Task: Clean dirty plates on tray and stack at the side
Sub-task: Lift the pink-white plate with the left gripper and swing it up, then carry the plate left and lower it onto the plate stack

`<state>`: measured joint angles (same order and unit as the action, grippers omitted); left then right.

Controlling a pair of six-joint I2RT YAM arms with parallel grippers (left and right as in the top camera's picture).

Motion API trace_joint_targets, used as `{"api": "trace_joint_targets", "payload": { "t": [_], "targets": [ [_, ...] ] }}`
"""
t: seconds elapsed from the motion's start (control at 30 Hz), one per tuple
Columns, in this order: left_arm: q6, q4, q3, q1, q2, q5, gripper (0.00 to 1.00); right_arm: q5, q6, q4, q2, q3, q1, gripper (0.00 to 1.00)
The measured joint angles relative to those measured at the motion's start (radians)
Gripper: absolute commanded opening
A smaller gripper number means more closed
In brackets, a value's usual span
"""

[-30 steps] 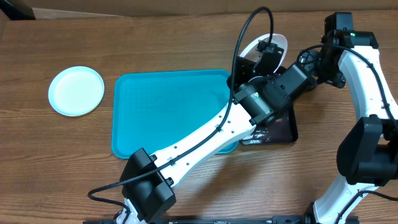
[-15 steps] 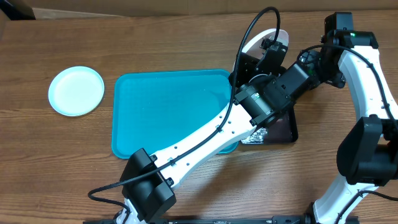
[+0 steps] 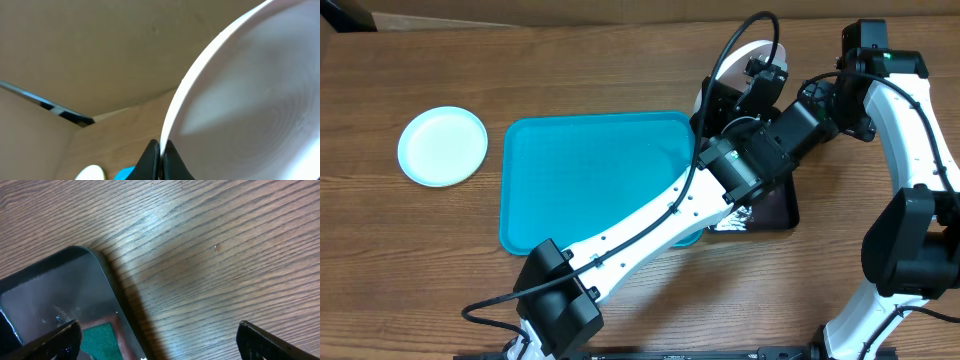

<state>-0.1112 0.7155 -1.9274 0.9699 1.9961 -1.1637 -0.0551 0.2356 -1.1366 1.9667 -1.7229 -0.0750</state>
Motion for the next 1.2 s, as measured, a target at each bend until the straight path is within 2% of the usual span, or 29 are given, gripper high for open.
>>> {"api": "trace_joint_targets", "payload": {
  "t": [0.3, 0.53, 0.77, 0.97, 1.0, 1.03, 1.2],
  "targets": [
    [-0.021, 0.028, -0.002, 0.007, 0.0, -0.028, 0.04, 0.0, 0.0, 0.0, 0.0, 0.0, 0.0, 1.0],
    [-0.207, 0.229, -0.01, -0.145, 0.0, 0.202, 0.04, 0.0, -0.001, 0.0, 0.0, 0.0, 0.0, 1.0],
    [-0.316, 0.349, -0.011, -0.467, 0.0, 0.692, 0.04, 0.0, -0.001, 0.0, 0.0, 0.0, 0.0, 1.0],
    [-0.34, 0.456, -0.011, -0.872, 0.0, 1.168, 0.04, 0.0, 0.0, 0.0, 0.0, 0.0, 0.0, 1.0],
    [-0.343, 0.47, -0.011, -0.917, 0.0, 1.205, 0.04, 0.0, 0.0, 0.0, 0.0, 0.0, 0.0, 1.0],
    [-0.345, 0.502, -0.011, -1.025, 0.0, 1.273, 0.04, 0.0, -0.001, 0.0, 0.0, 0.0, 0.0, 1.0],
    [-0.346, 0.555, -0.011, -1.289, 0.0, 1.359, 0.04, 0.0, 0.0, 0.0, 0.0, 0.0, 0.0, 1.0]
  ]
}}
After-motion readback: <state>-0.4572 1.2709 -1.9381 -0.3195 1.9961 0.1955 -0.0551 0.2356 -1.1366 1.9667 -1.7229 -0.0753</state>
